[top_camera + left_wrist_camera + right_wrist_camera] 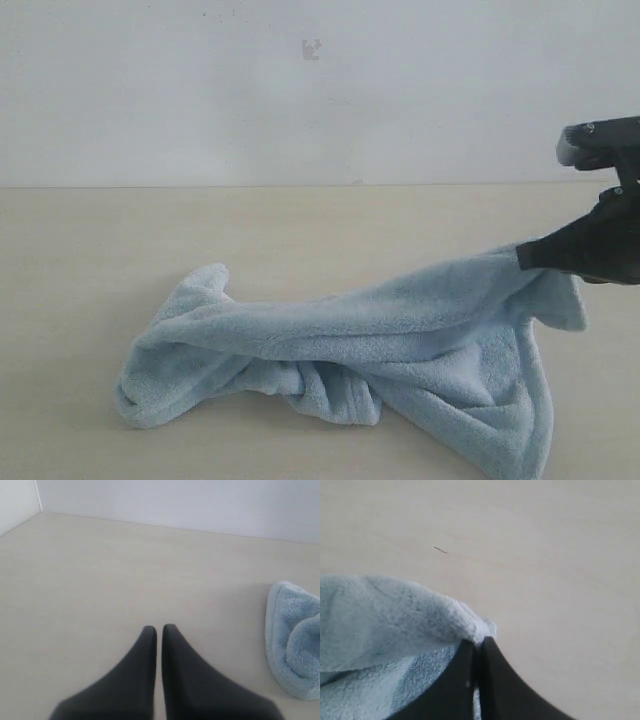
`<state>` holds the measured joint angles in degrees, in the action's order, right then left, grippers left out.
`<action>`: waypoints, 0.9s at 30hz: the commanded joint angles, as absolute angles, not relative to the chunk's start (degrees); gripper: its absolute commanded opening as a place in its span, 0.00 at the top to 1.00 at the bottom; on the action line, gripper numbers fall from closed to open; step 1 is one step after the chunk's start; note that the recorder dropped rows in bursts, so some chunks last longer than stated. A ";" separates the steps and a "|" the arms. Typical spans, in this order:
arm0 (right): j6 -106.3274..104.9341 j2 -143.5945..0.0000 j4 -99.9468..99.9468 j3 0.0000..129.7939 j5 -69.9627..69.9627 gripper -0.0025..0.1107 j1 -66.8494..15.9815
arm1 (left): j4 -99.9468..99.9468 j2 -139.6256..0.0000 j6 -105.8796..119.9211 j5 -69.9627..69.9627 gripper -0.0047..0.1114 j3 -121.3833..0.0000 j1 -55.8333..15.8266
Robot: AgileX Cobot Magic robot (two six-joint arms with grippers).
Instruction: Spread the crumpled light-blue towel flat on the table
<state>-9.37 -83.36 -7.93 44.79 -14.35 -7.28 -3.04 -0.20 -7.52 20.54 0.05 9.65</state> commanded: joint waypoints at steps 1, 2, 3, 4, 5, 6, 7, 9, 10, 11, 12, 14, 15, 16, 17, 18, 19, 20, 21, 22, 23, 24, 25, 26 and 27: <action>-7.57 -86.73 -6.88 44.68 -10.68 0.98 -4.90 | -3.03 0.00 -7.44 20.33 0.93 0.00 9.37; -7.12 -87.20 -6.88 44.68 -10.58 0.97 -4.00 | -3.03 0.00 -7.44 20.33 0.93 0.00 9.37; -6.13 -87.59 -6.88 44.68 -10.04 0.95 -2.82 | -3.03 0.00 -7.44 20.33 0.93 0.00 9.37; -4.71 -88.21 -6.88 44.68 -9.80 0.92 -1.49 | -3.03 0.00 -7.44 20.33 0.93 0.00 9.37; -3.45 -88.57 -6.88 44.68 -9.68 0.89 -0.33 | -3.03 0.00 -7.44 20.33 0.93 0.00 9.37; -1.78 -88.69 -6.88 44.68 -9.68 0.84 1.14 | -3.03 0.00 -7.44 20.33 0.93 0.00 9.37; -0.31 -88.91 -6.88 44.68 -9.86 0.79 2.48 | -3.03 0.00 -7.44 20.33 0.93 0.00 9.37; 2.22 -89.02 -6.88 44.68 -10.16 0.70 4.52 | -3.03 0.00 -7.44 20.33 0.93 0.00 9.37; 3.92 -89.14 -6.88 44.68 -10.31 0.66 5.24 | -4.18 0.00 -6.73 20.06 0.93 0.00 9.37; 5.23 -89.26 -6.88 44.68 -10.31 0.64 5.54 | -6.56 0.00 -5.06 19.93 0.93 0.00 9.37; 6.44 -89.24 -6.88 44.68 -10.31 0.61 5.54 | -9.75 0.00 -3.16 19.53 0.93 0.00 9.37; 8.67 -89.24 -7.66 44.68 -9.32 0.61 5.37 | -14.84 0.00 0.86 19.33 0.93 0.00 9.37; 9.85 -89.24 -8.34 44.68 -8.70 0.61 5.08 | -16.94 0.00 1.65 19.33 0.93 0.00 9.37; 10.93 -89.24 -8.92 44.68 -7.85 0.61 4.78 | -18.66 0.00 1.78 19.20 0.93 0.00 9.37; 11.61 -89.24 -9.73 44.68 -7.05 0.61 4.42 | -21.08 0.00 1.78 18.89 0.93 0.00 9.37; 11.72 -89.24 -10.48 44.68 -6.91 0.61 3.87 | -23.33 0.00 1.78 18.32 0.93 0.00 9.37; 11.61 -89.24 -11.02 44.76 -6.91 0.61 3.06 | -25.28 0.00 1.78 17.76 0.93 0.00 9.37; 10.90 -89.24 -11.03 44.76 -6.91 0.61 1.89 | -26.84 0.00 1.78 16.72 0.93 0.00 9.37; 9.84 -89.24 -11.03 44.76 -6.91 0.61 0.69 | -25.98 0.00 1.27 14.41 0.93 0.00 9.37; 7.53 -89.24 -11.03 44.76 -6.91 0.61 -1.07 | -23.73 0.00 -0.87 9.94 0.93 0.00 9.37; 4.36 -89.24 -11.03 45.20 -6.91 0.61 -3.20 | -19.27 0.00 -4.45 4.89 0.93 0.00 9.37; 1.66 -89.24 -11.03 46.00 -7.74 0.61 -5.52 | -14.26 0.00 -8.38 0.46 0.93 0.00 9.37; -2.13 -89.24 -11.03 47.13 -9.62 0.61 -7.95 | -9.91 0.00 -11.58 -4.13 0.93 0.00 9.37; -4.37 -89.24 -11.03 48.42 -11.21 0.61 -10.41 | -7.70 0.00 -13.47 -7.38 0.93 0.00 9.37; -6.96 -89.24 -11.11 49.59 -13.83 0.61 -12.32 | -6.84 0.00 -15.18 -11.21 0.93 0.00 9.37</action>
<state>0.80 -89.36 -10.98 46.71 -9.63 -7.13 -12.98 -0.20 -8.84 0.00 0.13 9.65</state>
